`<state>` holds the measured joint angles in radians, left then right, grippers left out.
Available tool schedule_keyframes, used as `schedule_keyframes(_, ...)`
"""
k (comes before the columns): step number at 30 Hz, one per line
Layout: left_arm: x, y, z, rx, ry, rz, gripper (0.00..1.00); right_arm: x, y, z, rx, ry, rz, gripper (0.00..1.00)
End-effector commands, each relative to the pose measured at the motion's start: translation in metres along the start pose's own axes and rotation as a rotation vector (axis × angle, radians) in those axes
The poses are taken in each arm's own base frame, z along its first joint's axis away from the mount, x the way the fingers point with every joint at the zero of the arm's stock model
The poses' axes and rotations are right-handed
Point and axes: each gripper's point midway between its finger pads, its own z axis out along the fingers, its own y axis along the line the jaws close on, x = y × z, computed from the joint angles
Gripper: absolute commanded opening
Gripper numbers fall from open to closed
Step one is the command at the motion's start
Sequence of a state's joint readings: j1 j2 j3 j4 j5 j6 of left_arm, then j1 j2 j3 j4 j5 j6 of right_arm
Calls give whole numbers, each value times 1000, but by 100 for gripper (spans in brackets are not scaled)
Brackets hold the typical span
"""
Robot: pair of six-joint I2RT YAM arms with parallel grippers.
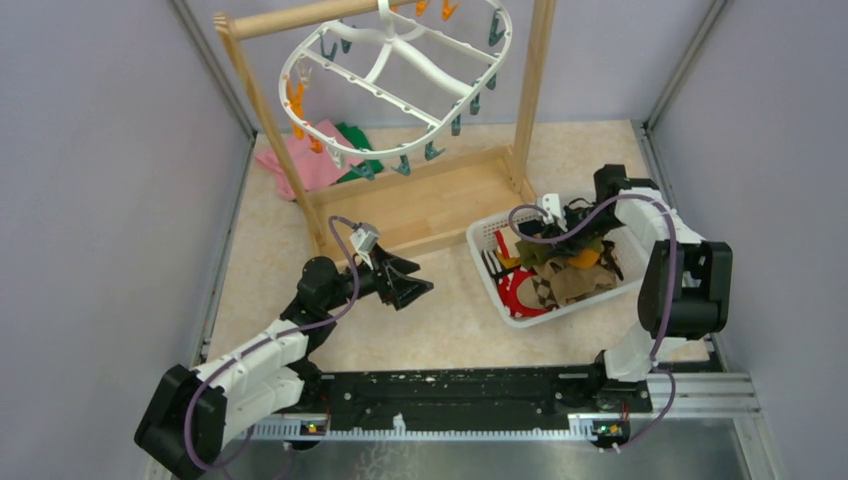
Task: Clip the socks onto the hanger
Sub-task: Pick up the sock from the bin.
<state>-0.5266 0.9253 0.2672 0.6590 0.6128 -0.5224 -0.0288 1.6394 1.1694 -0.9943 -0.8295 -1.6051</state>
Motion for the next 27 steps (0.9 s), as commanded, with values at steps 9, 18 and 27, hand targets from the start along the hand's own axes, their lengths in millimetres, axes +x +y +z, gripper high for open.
schedule_keyframes(9, -16, -26, 1, 128, -69, 65, 82, -29, 26, -24, -55, -13, 49, 0)
schedule_keyframes(18, -25, -73, -11, 327, -189, 196, 81, -85, 30, -62, 87, -86, -6, 0)
schedule_keyframes(27, -28, -85, -9, 356, -225, 278, 82, -81, 24, -44, 149, -128, 39, 11)
